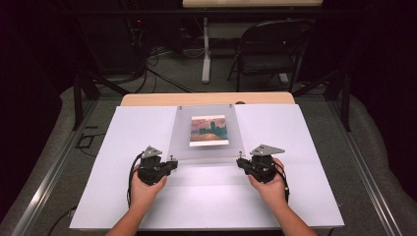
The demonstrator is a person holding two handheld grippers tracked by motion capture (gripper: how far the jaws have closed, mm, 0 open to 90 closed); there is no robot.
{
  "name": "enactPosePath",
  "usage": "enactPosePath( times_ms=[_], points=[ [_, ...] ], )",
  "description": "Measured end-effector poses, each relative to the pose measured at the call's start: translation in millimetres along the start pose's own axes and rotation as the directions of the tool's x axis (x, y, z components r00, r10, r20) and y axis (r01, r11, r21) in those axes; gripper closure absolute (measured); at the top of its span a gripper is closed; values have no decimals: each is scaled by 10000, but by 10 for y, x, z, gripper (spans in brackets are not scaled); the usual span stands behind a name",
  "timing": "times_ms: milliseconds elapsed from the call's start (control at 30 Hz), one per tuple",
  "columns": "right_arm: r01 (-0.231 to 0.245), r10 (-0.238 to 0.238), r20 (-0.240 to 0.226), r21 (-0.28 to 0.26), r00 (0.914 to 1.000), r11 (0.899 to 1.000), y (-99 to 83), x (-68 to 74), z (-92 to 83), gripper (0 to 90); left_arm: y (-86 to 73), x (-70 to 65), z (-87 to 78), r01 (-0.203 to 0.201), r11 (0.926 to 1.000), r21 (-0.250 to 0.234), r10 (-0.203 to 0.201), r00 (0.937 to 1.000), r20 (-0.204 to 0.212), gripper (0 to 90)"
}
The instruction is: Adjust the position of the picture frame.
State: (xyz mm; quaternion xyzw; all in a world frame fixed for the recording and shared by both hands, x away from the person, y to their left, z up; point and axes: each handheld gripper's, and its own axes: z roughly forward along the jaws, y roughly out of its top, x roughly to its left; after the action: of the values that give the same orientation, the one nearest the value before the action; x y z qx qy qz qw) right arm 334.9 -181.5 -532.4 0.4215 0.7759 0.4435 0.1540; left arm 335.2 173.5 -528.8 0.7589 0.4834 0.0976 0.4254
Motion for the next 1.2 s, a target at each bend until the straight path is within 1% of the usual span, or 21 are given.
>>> enactPosePath(
  times_ms=[133, 333, 400, 467, 633, 867, 1033, 1200],
  points=[
    [27, -27, 1, -5, 10000, 10000, 1, 1, -3, 855, -4, 14, 17, 119, 9999, -80, -119, 9999, 30, 844],
    [-6, 6, 127, 8, 9999, 10000, -21, -32, -7, 856, -3, 2, 72, 129, 9999, -78, -128, 9998, 164, 842],
    [-35, 35, 161, 11, 9999, 10000, -28, -40, -9, 856, 2, 0, 84, 92, 9999, -45, -92, 9999, 134, 842],
    [-84, 84, 164, 4, 9998, 10000, -36, -48, -8, 856, 7, -1, 96, 98, 9999, -39, -97, 9998, 190, 841],
    [-58, 57, 229, 38, 9997, 10000, -52, -80, -5, 856, 11, -6, 135, 107, 9999, -15, -106, 9997, 240, 839],
    [-119, 116, 281, 109, 9995, 9999, -68, -106, 28, 857, 10, -7, 181, 171, 9999, 0, -171, 9998, 104, 838],
    [-59, 53, 299, 213, 9995, 9998, -71, -114, 50, 857, 4, 12, 210, 205, 9998, 36, -206, 9997, 120, 836],
    [-71, 59, 368, 305, 9993, 9995, -86, -129, 68, 857, -5, 2, 236, 138, 9998, 118, -140, 9998, 115, 835]
  ],
)
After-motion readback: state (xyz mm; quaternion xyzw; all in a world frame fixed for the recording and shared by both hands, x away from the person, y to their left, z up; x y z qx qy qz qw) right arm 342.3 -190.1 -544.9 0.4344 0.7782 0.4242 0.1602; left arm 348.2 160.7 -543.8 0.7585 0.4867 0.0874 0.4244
